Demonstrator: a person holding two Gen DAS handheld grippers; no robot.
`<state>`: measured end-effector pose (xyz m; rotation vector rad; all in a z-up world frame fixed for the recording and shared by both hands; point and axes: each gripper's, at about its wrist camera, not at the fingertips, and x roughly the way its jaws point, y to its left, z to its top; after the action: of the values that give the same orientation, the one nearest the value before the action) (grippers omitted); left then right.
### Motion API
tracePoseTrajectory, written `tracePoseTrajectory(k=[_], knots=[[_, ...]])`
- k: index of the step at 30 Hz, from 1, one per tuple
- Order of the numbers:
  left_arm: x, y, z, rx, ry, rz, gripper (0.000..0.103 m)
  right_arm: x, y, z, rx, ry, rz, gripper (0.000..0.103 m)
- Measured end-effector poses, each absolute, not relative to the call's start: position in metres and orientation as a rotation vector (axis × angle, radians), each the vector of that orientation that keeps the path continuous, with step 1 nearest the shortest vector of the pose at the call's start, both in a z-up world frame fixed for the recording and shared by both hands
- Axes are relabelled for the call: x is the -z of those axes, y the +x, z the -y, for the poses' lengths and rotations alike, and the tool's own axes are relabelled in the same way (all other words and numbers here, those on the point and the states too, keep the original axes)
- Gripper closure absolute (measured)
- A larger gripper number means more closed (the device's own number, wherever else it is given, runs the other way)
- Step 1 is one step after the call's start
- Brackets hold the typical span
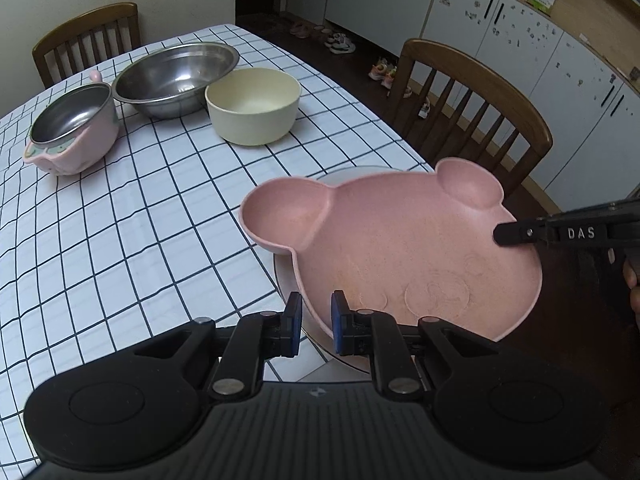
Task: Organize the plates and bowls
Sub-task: 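Lift the pink plate with both grippers and lower it onto the white plates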
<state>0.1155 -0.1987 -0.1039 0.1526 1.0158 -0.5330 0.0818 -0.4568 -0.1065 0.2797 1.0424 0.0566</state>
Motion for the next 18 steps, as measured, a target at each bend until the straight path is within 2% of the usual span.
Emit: tracePoseTrajectory(k=[18], knots=[[0.128, 0.139, 0.209, 0.472, 0.2, -1.041, 0.089, 0.127, 0.116, 0.445, -0.049, 0.161, -1.058, 0.09]])
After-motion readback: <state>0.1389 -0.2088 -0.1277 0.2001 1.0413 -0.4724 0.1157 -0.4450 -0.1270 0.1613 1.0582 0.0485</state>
